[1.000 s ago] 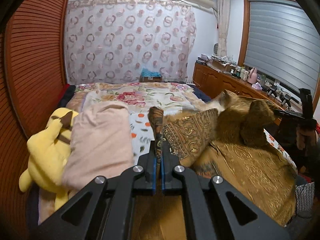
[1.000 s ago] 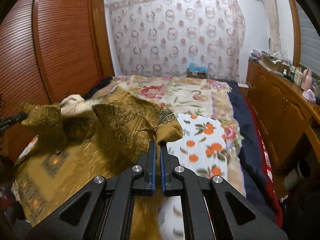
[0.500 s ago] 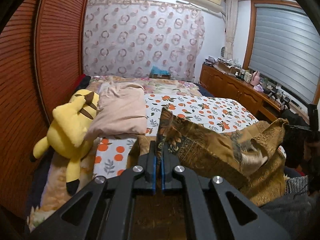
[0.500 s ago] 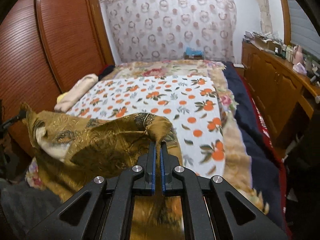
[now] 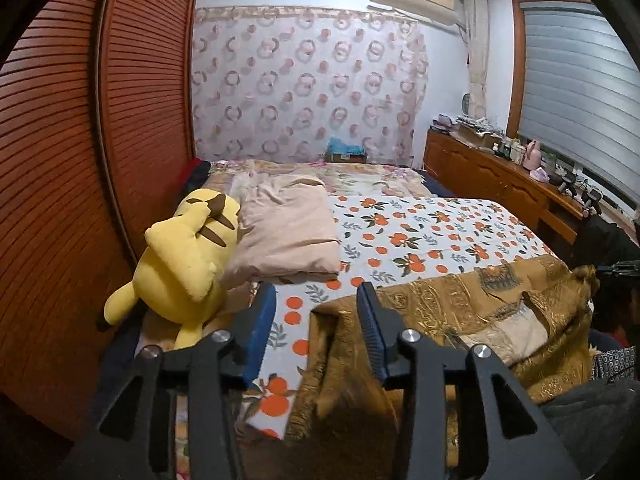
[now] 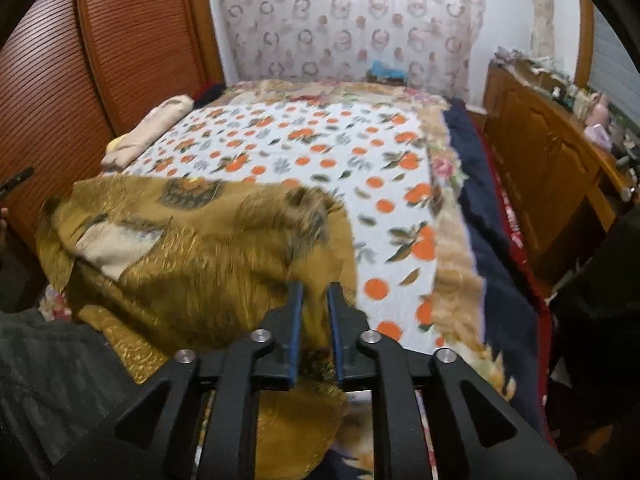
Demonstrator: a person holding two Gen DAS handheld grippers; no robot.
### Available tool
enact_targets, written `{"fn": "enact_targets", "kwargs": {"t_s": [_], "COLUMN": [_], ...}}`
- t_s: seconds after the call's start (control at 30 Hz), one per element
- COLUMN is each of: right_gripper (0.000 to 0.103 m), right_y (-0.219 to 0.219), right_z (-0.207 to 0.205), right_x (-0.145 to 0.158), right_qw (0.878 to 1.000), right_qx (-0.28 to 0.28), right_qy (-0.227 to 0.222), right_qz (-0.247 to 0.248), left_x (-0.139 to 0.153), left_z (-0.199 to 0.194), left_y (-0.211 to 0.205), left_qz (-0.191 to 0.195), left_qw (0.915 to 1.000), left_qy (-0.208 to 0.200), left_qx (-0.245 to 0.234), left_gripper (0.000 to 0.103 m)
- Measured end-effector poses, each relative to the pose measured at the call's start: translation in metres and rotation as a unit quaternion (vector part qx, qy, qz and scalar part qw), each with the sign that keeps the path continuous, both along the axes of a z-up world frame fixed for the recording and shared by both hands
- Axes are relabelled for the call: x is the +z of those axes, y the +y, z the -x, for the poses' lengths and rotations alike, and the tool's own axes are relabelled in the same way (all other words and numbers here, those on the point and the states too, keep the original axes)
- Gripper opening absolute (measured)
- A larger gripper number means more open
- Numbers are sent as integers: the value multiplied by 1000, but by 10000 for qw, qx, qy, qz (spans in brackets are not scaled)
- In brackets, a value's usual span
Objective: Fold small clothes
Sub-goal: 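Lift the shirt with both grippers and fold it over toward the hem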
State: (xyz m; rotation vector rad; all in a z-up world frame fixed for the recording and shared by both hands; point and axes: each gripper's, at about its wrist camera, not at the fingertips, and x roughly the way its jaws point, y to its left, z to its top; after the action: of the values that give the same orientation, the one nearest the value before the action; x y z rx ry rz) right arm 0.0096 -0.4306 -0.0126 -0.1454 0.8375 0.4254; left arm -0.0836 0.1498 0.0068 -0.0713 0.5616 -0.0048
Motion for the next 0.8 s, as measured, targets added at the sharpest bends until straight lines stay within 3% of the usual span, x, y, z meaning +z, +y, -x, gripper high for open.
{"fn": "enact_targets", "kwargs": {"t_s": [0.13, 0.17, 0.5, 0.8], "right_gripper": [45, 47, 50, 50], "right_y": [3, 6, 41, 61], "right_z": [-10, -15, -87, -117], "right_x": [18, 20, -12, -47], "right_qw": [9994, 9990, 9994, 9985], "right_qx": [11, 33, 261, 352], "right_qy": [-335, -426, -195, 253], "right_qz": [97, 150, 141, 345], "left_x": [-12, -17, -67, -103], "left_z": [-27, -37, -106, -120], "left_y": [6, 7, -19, -27], "left_qz": [34, 90, 81, -30], "left_qw": [9997, 9994, 9924, 9831], "left_qy": [231, 317, 1123, 1740], "left_qx": [-45, -114, -499, -564], "left_gripper": [43, 43, 43, 43]}}
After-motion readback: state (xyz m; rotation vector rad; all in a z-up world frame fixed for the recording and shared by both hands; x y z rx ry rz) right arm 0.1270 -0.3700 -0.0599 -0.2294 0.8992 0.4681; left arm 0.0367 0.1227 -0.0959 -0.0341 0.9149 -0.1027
